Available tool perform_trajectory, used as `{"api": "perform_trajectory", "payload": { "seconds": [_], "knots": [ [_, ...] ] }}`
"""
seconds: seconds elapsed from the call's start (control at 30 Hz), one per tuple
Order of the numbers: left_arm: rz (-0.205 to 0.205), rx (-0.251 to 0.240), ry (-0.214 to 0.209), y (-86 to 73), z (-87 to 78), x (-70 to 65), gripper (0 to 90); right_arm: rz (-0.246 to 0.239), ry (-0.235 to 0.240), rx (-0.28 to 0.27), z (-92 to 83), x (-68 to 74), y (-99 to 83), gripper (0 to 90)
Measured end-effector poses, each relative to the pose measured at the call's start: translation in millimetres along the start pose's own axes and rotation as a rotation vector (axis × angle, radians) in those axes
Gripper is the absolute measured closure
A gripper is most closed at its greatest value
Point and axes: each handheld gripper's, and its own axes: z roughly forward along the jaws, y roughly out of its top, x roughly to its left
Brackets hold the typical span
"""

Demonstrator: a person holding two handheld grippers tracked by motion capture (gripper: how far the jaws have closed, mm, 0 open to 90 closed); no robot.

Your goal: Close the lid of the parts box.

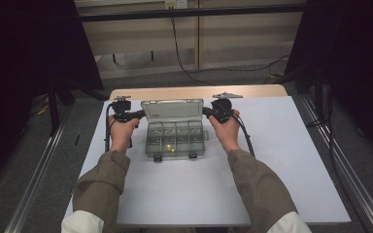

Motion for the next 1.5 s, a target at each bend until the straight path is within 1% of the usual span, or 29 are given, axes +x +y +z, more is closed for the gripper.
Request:
{"api": "perform_trajectory", "payload": {
  "seconds": [0.13, 0.2, 0.33, 0.37, 0.5, 0.57, 0.77, 0.83, 0.93, 1.03, 1.17, 1.23, 1.4, 1.5],
  "knots": [
    [-0.008, 0.001, -0.004, -2.7, -2.4, -0.3, 90.0, 0.004, 0.007, 0.000, -2.0, -0.1, -2.1, 90.0],
    [-0.002, -0.002, 0.001, -4.2, -3.2, -1.1, 90.0, 0.010, 0.013, 0.000, -2.8, 0.1, -3.2, 90.0],
    [-0.011, -0.008, 0.003, -6.9, -4.6, -2.1, 90.0, 0.000, 0.011, 0.004, -4.4, 1.5, -4.4, 90.0],
    [-0.007, -0.005, 0.003, -7.5, -5.3, -2.1, 90.0, 0.001, 0.011, 0.003, -4.8, 1.4, -5.0, 90.0],
    [-0.018, -0.010, -0.003, -10.4, -6.5, -2.1, 90.0, 0.002, 0.008, -0.006, -6.1, 2.6, -8.1, 90.0],
    [-0.014, -0.009, -0.001, -11.5, -7.3, -2.3, 90.0, 0.002, 0.007, -0.007, -6.7, 3.1, -8.8, 90.0],
    [-0.019, -0.010, -0.005, -14.6, -8.9, -2.6, 90.0, -0.011, 0.007, 0.000, -9.2, 5.1, -11.3, 90.0],
    [-0.011, -0.007, -0.006, -15.4, -9.5, -2.6, 90.0, -0.010, 0.005, 0.000, -9.9, 5.6, -12.3, 90.0],
    [-0.019, -0.011, -0.009, -17.6, -10.1, -2.3, 90.0, -0.011, 0.003, -0.001, -11.3, 7.1, -13.0, 90.0],
    [-0.009, -0.004, -0.015, -19.1, -11.2, -2.5, 90.0, -0.015, 0.009, 0.000, -12.4, 6.7, -15.5, 90.0],
    [-0.005, -0.002, -0.019, -22.0, -12.3, -2.2, 90.0, -0.003, 0.024, -0.002, -13.8, 6.1, -18.9, 90.0],
    [-0.011, -0.001, -0.022, -23.9, -12.5, -1.8, 90.0, -0.016, 0.023, 0.002, -14.7, 6.8, -19.7, 90.0],
    [0.009, 0.002, -0.018, -28.3, -13.7, -2.7, 90.0, -0.025, 0.029, 0.005, -17.5, 7.7, -22.7, 90.0],
    [0.017, 0.012, -0.024, -32.0, -14.9, -2.2, 90.0, -0.032, 0.031, 0.011, -19.3, 8.3, -25.0, 89.1]
  ]
}}
